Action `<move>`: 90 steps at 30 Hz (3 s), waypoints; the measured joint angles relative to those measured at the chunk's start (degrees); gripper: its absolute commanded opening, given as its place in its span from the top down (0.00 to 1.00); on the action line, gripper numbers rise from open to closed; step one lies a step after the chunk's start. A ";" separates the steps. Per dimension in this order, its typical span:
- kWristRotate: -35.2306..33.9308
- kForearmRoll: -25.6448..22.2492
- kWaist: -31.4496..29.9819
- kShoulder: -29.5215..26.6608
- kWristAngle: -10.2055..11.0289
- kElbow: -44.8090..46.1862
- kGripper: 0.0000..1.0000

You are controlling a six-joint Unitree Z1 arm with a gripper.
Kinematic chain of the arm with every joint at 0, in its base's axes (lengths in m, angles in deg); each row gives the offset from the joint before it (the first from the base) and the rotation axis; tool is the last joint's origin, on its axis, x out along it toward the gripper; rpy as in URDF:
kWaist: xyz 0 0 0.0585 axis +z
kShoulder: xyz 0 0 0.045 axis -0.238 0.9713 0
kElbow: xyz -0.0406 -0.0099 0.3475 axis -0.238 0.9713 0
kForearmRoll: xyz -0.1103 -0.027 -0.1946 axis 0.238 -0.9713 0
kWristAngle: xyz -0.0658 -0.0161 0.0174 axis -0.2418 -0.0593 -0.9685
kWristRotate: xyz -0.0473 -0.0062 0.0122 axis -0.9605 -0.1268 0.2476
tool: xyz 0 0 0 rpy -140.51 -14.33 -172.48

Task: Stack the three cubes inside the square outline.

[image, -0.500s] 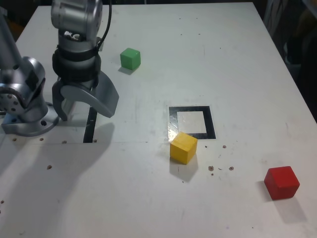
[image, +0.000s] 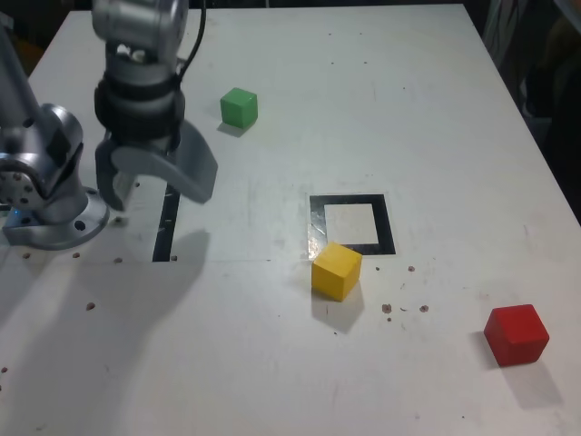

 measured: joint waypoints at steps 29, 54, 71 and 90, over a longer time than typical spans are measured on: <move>-8.24 -28.37 -13.98 35.91 0.69 -54.50 0.02; -8.52 -30.68 -14.77 52.82 -5.06 -100.76 0.03; -9.93 -30.78 -14.78 59.37 -8.30 -104.33 0.06; -10.87 -30.54 -14.63 65.16 -5.48 -105.84 0.24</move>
